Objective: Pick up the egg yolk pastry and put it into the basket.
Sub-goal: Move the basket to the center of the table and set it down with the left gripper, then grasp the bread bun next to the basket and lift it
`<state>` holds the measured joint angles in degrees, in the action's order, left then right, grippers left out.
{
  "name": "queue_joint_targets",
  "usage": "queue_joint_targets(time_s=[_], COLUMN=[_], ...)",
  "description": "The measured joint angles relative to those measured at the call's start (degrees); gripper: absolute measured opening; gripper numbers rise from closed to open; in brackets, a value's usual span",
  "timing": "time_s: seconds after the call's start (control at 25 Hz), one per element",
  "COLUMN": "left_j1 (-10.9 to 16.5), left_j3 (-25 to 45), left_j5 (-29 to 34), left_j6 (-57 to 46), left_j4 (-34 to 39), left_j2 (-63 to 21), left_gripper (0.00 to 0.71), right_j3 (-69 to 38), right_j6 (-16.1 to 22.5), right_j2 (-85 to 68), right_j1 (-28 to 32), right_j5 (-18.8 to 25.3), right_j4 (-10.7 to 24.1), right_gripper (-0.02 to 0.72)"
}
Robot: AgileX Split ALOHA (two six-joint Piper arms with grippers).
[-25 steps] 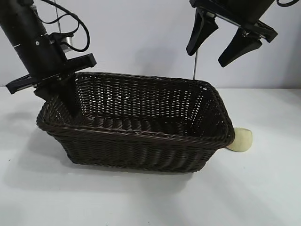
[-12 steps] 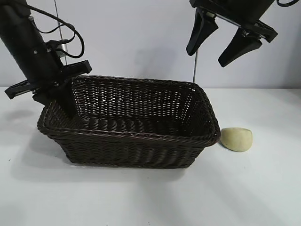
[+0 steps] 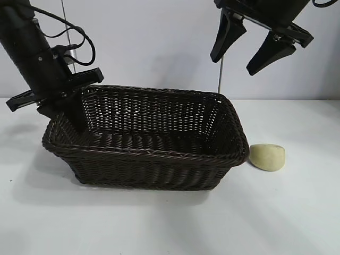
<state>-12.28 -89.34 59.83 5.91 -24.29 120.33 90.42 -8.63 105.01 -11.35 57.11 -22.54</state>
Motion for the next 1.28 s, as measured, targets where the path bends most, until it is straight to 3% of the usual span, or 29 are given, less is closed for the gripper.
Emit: queue_joint_targets(time_s=[0.08,0.28,0.36,0.88,1.28], left_j1=[0.0,0.0,0.0,0.0,0.0], left_j3=[0.0,-0.2,-0.4,-0.4,-0.4], left_j5=[-0.1,-0.8,-1.1,1.6,5.1], left_j6=[0.0,0.0,0.0,-1.4,-2.4], left_j4=[-0.7,-1.1,-1.1,5.7,-0.2], left_j2=[0.0,0.0,0.0,-11.1,-23.1], left_gripper=[0.211,0.498,0.544,0.574,0.573], right_j3=[0.0,0.0,0.0,0.0,0.0], right_j6=[0.0,0.0,0.0,0.0,0.0], right_j2=[0.0,0.0,0.0,0.0,0.0], right_j1=[0.0,0.0,0.0,0.0,0.0], right_j5=[0.0,0.0,0.0,-0.1,-0.1], right_j4=[0.0,0.0,0.0,0.0,0.0], right_gripper=[0.537,0.537,0.537,0.537,0.537])
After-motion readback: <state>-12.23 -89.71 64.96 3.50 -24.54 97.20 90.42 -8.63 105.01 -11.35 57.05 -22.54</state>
